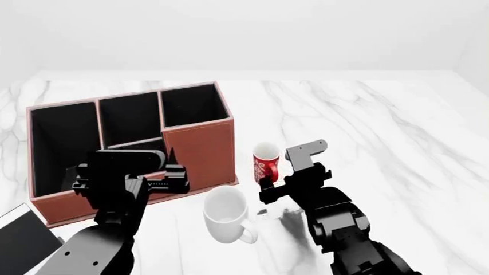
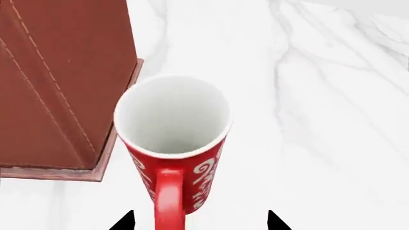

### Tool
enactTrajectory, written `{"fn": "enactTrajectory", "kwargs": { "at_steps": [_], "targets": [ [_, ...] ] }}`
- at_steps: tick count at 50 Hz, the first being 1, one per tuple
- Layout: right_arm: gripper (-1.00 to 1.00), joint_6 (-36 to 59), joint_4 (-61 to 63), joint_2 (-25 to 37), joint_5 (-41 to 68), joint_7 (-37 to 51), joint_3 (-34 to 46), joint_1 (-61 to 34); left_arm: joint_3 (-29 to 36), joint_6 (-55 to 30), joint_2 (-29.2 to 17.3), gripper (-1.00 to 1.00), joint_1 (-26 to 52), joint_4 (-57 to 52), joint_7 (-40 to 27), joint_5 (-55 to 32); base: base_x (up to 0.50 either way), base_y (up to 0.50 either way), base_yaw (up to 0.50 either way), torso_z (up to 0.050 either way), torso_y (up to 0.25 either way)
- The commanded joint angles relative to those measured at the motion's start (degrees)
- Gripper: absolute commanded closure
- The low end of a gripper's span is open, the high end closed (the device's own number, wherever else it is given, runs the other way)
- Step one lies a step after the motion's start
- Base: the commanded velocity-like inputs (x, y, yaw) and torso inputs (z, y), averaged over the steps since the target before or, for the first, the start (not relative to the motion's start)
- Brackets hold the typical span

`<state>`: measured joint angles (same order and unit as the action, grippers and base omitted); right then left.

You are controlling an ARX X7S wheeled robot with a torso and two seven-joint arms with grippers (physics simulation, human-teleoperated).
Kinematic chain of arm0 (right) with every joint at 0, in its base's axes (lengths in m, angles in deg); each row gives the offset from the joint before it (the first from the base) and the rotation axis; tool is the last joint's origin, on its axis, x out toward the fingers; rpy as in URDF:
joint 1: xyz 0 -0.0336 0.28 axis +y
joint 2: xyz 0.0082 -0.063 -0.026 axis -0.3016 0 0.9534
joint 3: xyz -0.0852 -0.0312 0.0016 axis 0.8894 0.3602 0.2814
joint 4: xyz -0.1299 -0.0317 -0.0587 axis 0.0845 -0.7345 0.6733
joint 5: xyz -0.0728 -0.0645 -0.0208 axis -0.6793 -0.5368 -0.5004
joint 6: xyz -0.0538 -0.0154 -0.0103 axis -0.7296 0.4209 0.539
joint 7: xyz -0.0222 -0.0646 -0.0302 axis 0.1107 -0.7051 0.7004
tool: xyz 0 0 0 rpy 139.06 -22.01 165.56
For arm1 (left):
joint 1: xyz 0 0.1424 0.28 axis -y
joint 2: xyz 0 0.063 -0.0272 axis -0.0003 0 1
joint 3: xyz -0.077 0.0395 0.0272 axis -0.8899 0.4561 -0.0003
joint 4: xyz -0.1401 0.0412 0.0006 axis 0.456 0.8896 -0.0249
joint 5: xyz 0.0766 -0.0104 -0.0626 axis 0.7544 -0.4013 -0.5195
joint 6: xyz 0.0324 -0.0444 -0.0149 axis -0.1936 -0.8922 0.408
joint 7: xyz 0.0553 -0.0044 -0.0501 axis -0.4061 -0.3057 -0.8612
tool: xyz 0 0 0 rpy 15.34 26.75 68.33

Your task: Pick up the red mug and place it to the right of the caddy.

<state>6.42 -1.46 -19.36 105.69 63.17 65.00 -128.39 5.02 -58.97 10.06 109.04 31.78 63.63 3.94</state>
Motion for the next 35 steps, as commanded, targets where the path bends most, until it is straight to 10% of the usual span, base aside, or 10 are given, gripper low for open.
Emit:
{"fn": "enactTrajectory", "kwargs": {
  "at_steps": [1,7,35],
  "targets": [
    [-1.00,19.0,35.3,11.2,3.1,0.5,-4.1,15.1,0.3,-0.1,-0.1,-1.00,0.3,0.1,-0.4,-0.1,0.00,0.00,0.00,0.000,0.000],
    [-1.00,29.9,62.0,20.4,10.6,0.3,-8.0,25.2,1.0,-0.1,0.1,-1.00,0.7,0.5,-0.5,0.1,0.00,0.00,0.00,0.000,0.000],
    [-1.00,26.4,100.0,25.3,22.6,16.1,-31.7,37.5,0.8,-0.9,-0.5,-1.00,1.0,-0.4,-1.3,-0.9,0.00,0.00,0.00,0.000,0.000]
  ]
}}
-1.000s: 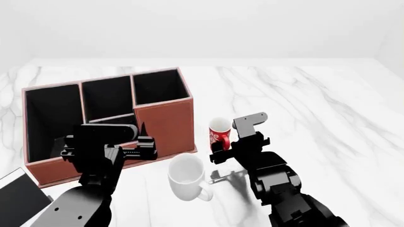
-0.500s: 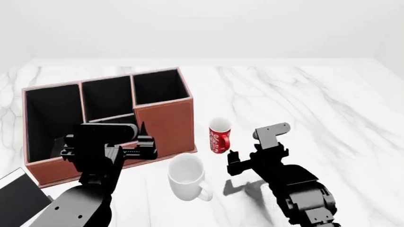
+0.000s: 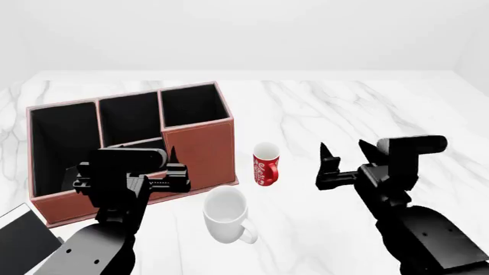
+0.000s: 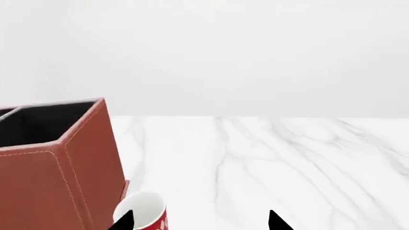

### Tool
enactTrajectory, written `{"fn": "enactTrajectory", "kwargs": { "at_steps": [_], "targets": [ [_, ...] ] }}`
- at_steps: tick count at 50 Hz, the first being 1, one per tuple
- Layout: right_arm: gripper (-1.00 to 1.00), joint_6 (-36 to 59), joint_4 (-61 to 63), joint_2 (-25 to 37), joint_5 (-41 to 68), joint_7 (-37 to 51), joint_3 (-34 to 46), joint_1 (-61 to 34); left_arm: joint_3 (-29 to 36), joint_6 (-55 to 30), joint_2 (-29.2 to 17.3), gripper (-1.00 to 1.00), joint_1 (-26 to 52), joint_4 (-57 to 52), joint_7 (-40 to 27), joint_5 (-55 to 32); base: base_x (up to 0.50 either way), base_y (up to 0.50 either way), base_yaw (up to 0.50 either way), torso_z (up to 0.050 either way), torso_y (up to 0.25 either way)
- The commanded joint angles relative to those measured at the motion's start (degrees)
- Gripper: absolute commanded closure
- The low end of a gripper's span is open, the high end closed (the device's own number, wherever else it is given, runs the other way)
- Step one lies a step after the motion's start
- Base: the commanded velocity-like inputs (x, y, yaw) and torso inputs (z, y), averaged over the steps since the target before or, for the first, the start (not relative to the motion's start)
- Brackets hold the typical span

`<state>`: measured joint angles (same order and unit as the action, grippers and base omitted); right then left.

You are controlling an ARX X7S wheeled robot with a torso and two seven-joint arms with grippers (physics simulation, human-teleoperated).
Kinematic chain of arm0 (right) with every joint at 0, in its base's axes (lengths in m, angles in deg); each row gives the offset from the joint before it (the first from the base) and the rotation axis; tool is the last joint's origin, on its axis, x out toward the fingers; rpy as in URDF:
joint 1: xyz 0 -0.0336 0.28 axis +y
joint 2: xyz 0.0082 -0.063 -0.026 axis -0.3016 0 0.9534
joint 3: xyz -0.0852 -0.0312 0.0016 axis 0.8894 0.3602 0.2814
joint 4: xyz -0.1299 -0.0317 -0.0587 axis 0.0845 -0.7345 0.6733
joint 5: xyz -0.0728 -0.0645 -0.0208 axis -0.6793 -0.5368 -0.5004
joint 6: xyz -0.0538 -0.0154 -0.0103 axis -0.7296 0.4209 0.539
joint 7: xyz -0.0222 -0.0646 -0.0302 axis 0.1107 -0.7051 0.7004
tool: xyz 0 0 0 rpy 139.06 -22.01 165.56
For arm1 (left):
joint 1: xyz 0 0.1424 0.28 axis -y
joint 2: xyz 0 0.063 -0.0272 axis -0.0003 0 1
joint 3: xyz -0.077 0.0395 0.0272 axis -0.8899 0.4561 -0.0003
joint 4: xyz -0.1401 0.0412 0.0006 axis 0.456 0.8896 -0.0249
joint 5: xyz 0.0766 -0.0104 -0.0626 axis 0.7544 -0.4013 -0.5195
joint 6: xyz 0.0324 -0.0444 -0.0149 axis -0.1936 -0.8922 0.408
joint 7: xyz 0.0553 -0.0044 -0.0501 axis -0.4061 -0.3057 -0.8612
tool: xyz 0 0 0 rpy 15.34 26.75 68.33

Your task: Pick up the red mug and place it to the right of the caddy.

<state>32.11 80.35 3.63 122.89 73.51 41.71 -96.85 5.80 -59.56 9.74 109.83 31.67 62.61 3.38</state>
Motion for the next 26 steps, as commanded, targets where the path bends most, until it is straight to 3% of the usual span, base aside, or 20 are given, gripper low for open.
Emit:
{"fn": "enactTrajectory", "kwargs": {
  "at_steps": [1,26],
  "targets": [
    [-1.00,0.3,18.8,2.4,5.0,5.8,-8.4,6.4,0.0,-0.4,-0.2,-1.00,0.3,-0.4,-0.3,-0.4,0.00,0.00,0.00,0.000,0.000],
    [-1.00,-1.5,19.3,2.7,3.6,4.5,-6.2,7.7,0.5,0.3,-0.5,-1.00,0.2,0.1,-0.7,-0.5,0.00,0.00,0.00,0.000,0.000]
  ]
}}
